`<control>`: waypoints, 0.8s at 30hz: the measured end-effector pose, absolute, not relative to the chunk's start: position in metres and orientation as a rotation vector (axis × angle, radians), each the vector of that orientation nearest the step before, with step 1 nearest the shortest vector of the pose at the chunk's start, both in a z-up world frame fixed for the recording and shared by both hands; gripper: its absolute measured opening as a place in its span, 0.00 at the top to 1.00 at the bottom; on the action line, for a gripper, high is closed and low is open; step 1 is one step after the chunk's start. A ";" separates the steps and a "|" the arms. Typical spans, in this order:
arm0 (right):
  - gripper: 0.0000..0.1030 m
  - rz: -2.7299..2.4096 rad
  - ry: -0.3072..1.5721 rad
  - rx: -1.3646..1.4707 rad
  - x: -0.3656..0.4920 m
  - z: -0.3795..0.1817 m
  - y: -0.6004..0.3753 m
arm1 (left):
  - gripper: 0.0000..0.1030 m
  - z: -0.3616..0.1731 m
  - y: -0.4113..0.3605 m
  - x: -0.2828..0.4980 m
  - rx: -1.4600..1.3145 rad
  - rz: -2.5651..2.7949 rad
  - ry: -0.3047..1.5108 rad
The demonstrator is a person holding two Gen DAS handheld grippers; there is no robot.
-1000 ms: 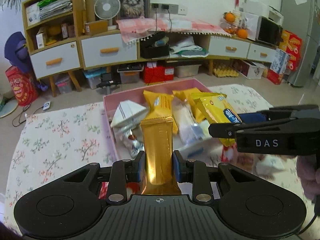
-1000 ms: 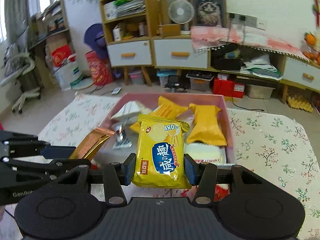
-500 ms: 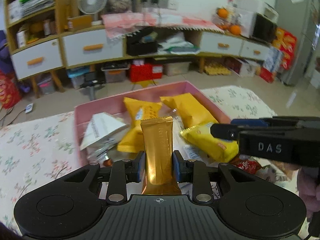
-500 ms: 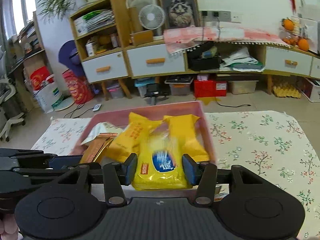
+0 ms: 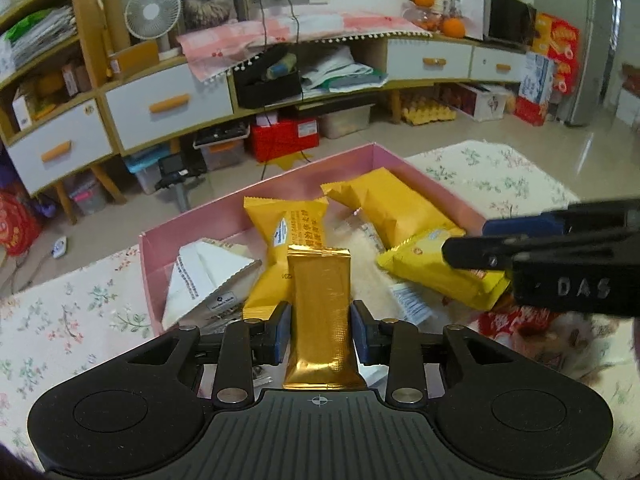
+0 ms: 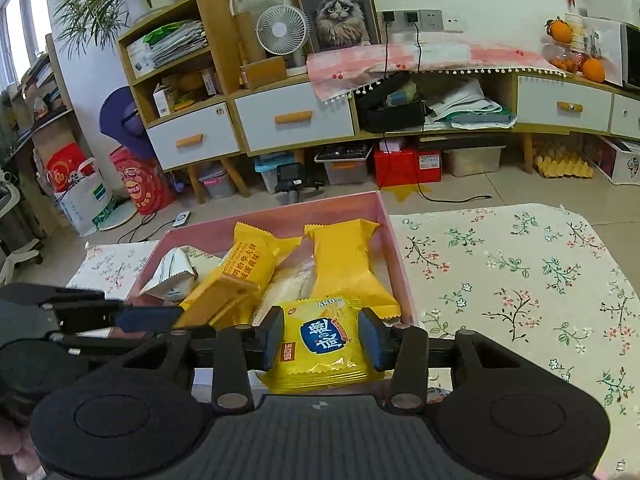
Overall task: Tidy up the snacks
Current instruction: 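Carry the gold bar and yellow packet into the pink box and open both tools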
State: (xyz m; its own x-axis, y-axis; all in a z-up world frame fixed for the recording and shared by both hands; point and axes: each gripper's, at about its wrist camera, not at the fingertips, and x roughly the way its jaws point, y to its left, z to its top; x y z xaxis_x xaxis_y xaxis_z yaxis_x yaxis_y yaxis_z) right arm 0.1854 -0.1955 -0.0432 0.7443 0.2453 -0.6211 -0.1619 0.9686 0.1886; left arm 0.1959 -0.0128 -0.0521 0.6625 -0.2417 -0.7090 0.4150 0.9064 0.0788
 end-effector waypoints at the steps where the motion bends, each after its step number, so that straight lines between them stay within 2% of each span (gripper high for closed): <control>1: 0.86 0.225 0.696 0.121 0.185 -0.043 -0.196 | 0.69 -0.053 -0.014 0.194 0.275 -0.366 0.754; 6: 0.81 0.232 0.686 0.109 0.184 -0.039 -0.195 | 0.67 -0.059 -0.016 0.190 0.405 -0.313 0.752; 14: 0.78 0.239 0.677 0.080 0.180 -0.035 -0.192 | 0.67 -0.057 -0.006 0.192 0.382 -0.284 0.760; 18: 0.74 0.241 0.674 0.078 0.179 -0.034 -0.193 | 0.55 -0.053 -0.002 0.189 0.321 -0.302 0.766; 22: 0.71 0.249 0.684 0.070 0.178 -0.034 -0.193 | 0.52 -0.052 0.002 0.185 0.267 -0.308 0.784; 24: 0.68 0.253 0.685 0.060 0.176 -0.034 -0.191 | 0.46 -0.051 0.004 0.182 0.247 -0.310 0.786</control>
